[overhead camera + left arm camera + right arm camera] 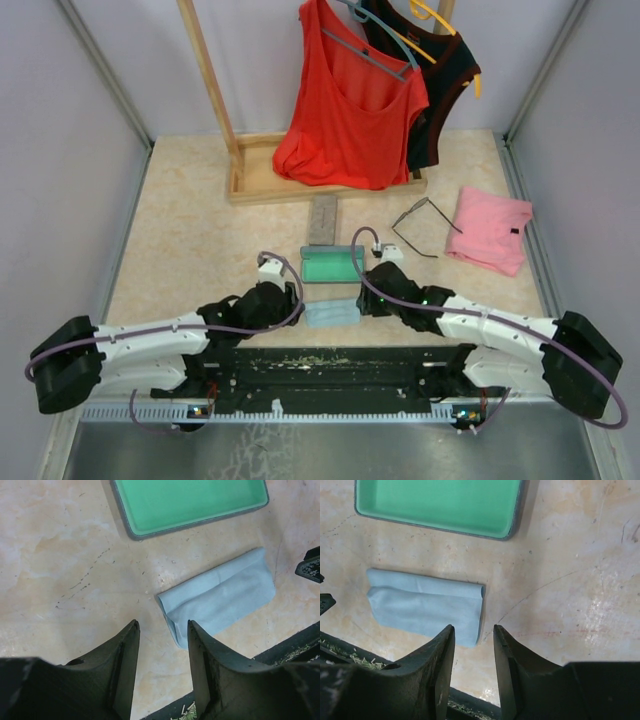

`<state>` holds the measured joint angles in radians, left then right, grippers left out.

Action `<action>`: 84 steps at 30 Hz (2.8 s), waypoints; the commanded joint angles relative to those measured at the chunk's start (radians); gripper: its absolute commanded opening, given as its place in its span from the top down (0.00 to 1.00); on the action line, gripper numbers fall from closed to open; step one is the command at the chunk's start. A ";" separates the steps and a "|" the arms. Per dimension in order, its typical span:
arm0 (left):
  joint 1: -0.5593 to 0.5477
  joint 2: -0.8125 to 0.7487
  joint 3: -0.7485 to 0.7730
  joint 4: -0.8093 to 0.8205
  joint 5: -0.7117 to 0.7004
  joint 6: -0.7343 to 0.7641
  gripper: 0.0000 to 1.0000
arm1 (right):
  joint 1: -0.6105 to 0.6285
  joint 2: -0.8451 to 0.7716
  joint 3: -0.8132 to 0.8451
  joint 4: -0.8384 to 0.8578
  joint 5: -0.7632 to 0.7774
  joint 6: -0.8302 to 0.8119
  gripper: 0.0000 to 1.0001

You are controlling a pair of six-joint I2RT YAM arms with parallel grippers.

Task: Organize the sunglasses
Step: Fold the glasses cleaning cloth at the center of the board, then pick up the glasses cleaning cloth from the center of the board.

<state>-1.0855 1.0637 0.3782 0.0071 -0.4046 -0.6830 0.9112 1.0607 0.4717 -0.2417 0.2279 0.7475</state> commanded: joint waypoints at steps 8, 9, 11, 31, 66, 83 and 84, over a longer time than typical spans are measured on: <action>0.110 0.112 0.022 0.129 0.150 0.064 0.51 | -0.016 0.160 0.143 0.039 0.024 -0.137 0.61; 0.113 0.116 0.020 0.134 0.152 0.063 0.51 | -0.018 0.173 0.147 0.046 0.020 -0.142 0.62; 0.121 0.117 0.017 0.142 0.155 0.058 0.50 | -0.020 0.200 0.153 0.061 0.008 -0.148 0.61; 0.133 0.222 0.109 0.036 0.174 -0.018 0.54 | -0.026 0.115 0.095 0.101 0.077 -0.091 0.62; -0.004 0.434 0.294 -0.229 -0.008 -0.095 0.55 | -0.042 -0.020 -0.026 0.133 0.093 -0.074 0.62; -0.044 0.486 0.319 -0.287 -0.043 -0.099 0.59 | -0.052 -0.027 -0.041 0.142 0.084 -0.073 0.62; -0.048 0.488 0.319 -0.293 -0.047 -0.100 0.59 | -0.052 -0.026 -0.043 0.143 0.085 -0.072 0.62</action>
<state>-1.1110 1.5116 0.7013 -0.1833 -0.4587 -0.7635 0.8715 1.0595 0.4355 -0.1421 0.3122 0.6662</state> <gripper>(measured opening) 0.409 0.384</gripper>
